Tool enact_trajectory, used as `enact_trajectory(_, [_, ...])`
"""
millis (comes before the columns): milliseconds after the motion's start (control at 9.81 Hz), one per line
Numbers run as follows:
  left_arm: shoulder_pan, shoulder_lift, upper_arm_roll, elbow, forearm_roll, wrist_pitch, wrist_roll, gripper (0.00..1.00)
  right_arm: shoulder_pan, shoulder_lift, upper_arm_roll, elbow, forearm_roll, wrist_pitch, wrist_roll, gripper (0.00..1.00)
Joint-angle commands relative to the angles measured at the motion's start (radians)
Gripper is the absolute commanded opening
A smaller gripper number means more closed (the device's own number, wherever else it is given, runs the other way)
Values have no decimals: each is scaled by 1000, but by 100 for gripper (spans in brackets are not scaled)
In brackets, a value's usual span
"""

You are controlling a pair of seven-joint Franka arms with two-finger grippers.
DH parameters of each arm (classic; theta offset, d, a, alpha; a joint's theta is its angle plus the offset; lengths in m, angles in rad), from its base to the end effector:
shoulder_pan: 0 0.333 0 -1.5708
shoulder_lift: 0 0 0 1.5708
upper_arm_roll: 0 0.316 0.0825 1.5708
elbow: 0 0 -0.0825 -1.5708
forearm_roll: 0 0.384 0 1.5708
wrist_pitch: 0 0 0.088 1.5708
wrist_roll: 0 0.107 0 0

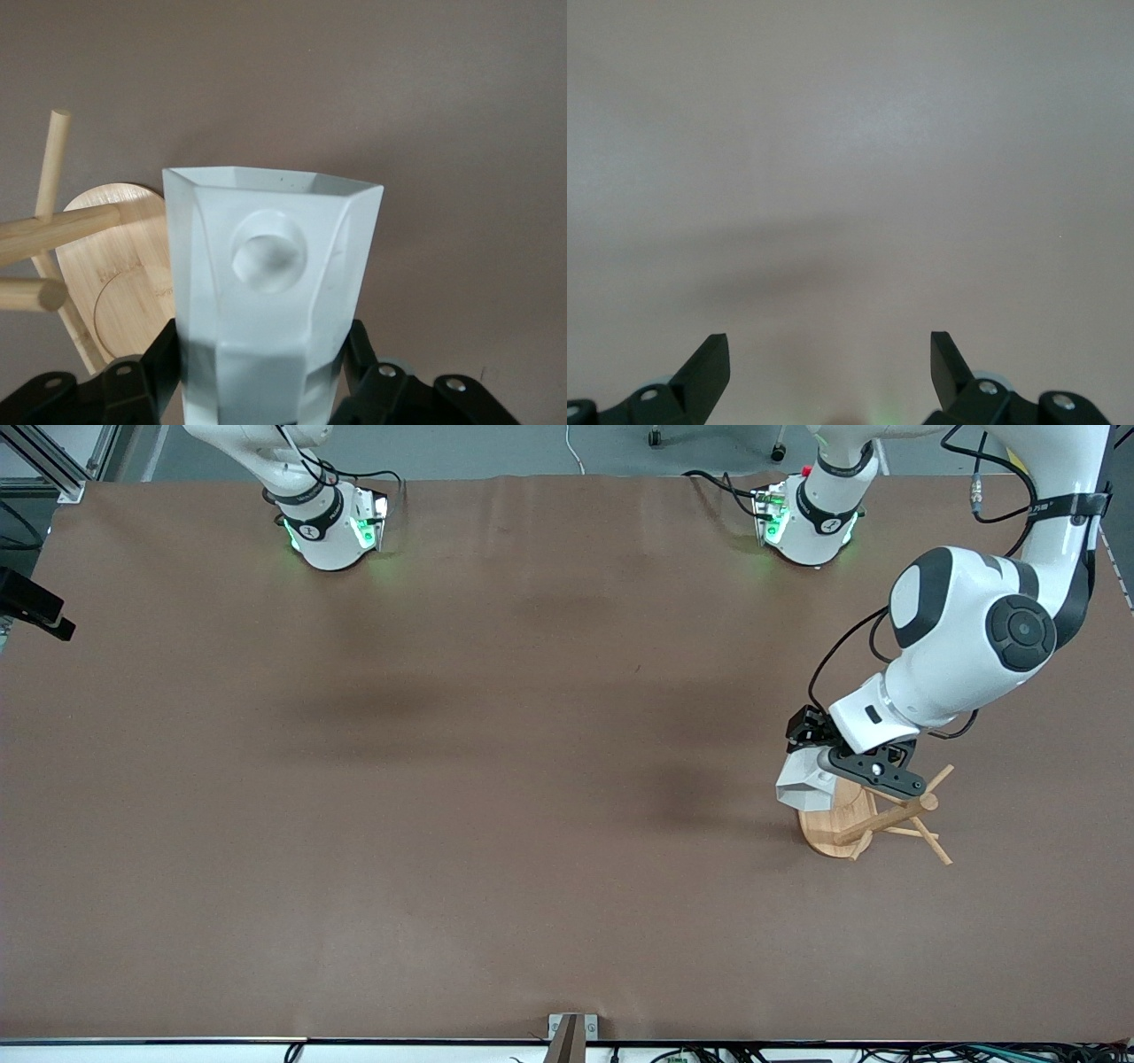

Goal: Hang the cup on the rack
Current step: 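Lower the cup with the left gripper onto a rack peg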

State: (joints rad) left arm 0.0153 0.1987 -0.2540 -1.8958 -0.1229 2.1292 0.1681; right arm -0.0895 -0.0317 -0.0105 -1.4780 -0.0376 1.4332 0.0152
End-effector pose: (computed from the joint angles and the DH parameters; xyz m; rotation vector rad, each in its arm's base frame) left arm 0.5914 -0.1427 0.4063 2.9423 -0.5018 0.0511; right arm 0.5267 -0.0574 0.6729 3.0996 -0.1864 -0.0228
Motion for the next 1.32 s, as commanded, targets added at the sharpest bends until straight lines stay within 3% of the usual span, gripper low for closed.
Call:
enact_trajectory(0, [2, 28, 16, -16, -17, 32, 24, 0, -32, -10, 17, -4, 19, -4, -12, 100])
enact_trajectory(1223, [2, 51, 67, -6, -18, 77, 25, 1, -30, -7, 12, -4, 19, 1, -1, 100])
